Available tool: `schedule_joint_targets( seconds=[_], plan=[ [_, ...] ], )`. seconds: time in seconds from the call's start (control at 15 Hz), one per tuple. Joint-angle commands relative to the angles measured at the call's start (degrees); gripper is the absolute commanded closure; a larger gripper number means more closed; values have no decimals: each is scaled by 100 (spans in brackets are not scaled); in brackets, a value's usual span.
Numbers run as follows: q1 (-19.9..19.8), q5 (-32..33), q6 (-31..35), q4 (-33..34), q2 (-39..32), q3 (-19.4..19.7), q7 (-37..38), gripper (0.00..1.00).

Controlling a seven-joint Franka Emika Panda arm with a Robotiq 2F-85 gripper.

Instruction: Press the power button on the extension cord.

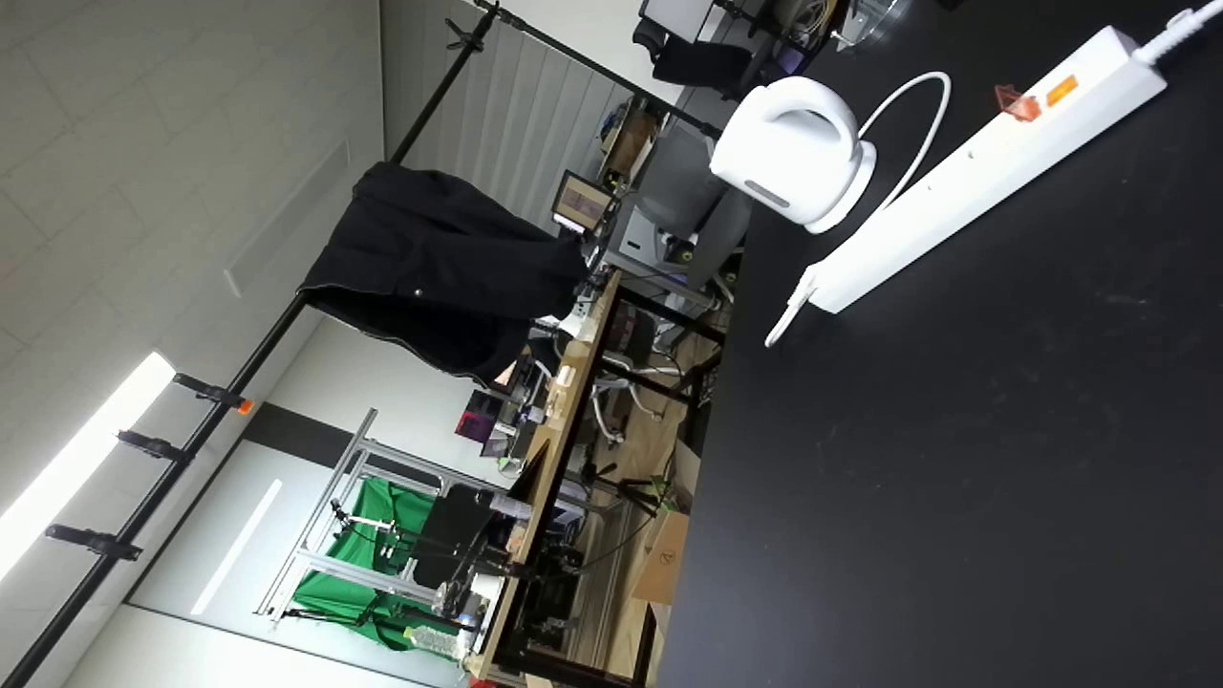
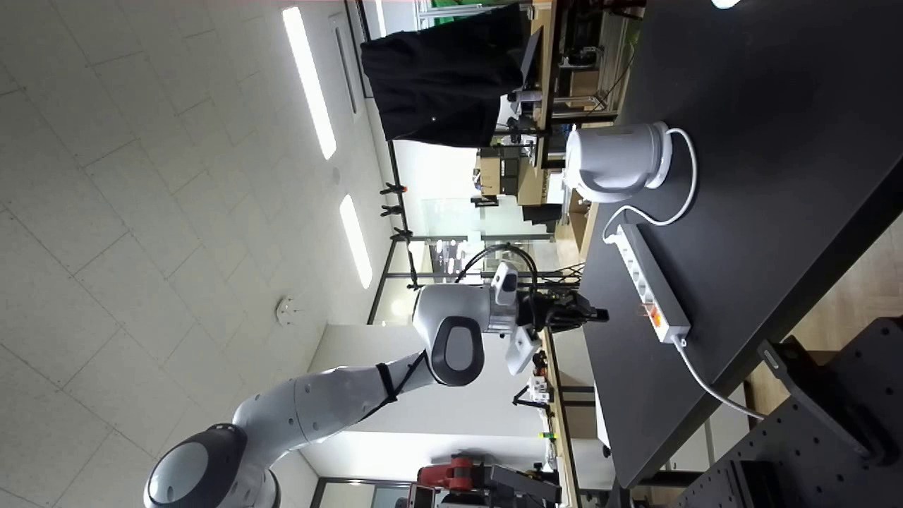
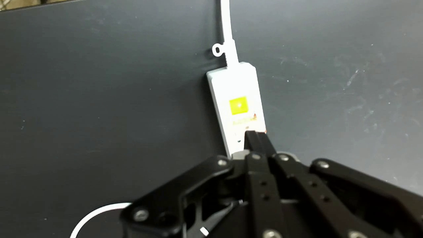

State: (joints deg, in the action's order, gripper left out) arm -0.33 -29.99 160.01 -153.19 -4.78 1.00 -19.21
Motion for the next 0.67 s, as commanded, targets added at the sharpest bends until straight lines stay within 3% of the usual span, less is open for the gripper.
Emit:
schedule_joint_targets(
  seconds=[0.0,0.6],
  plan=[
    [57,-103,155,261,-427,-95,-7,100],
    [19,-117,276,612,-1220,-191,-12,100]
  ],
)
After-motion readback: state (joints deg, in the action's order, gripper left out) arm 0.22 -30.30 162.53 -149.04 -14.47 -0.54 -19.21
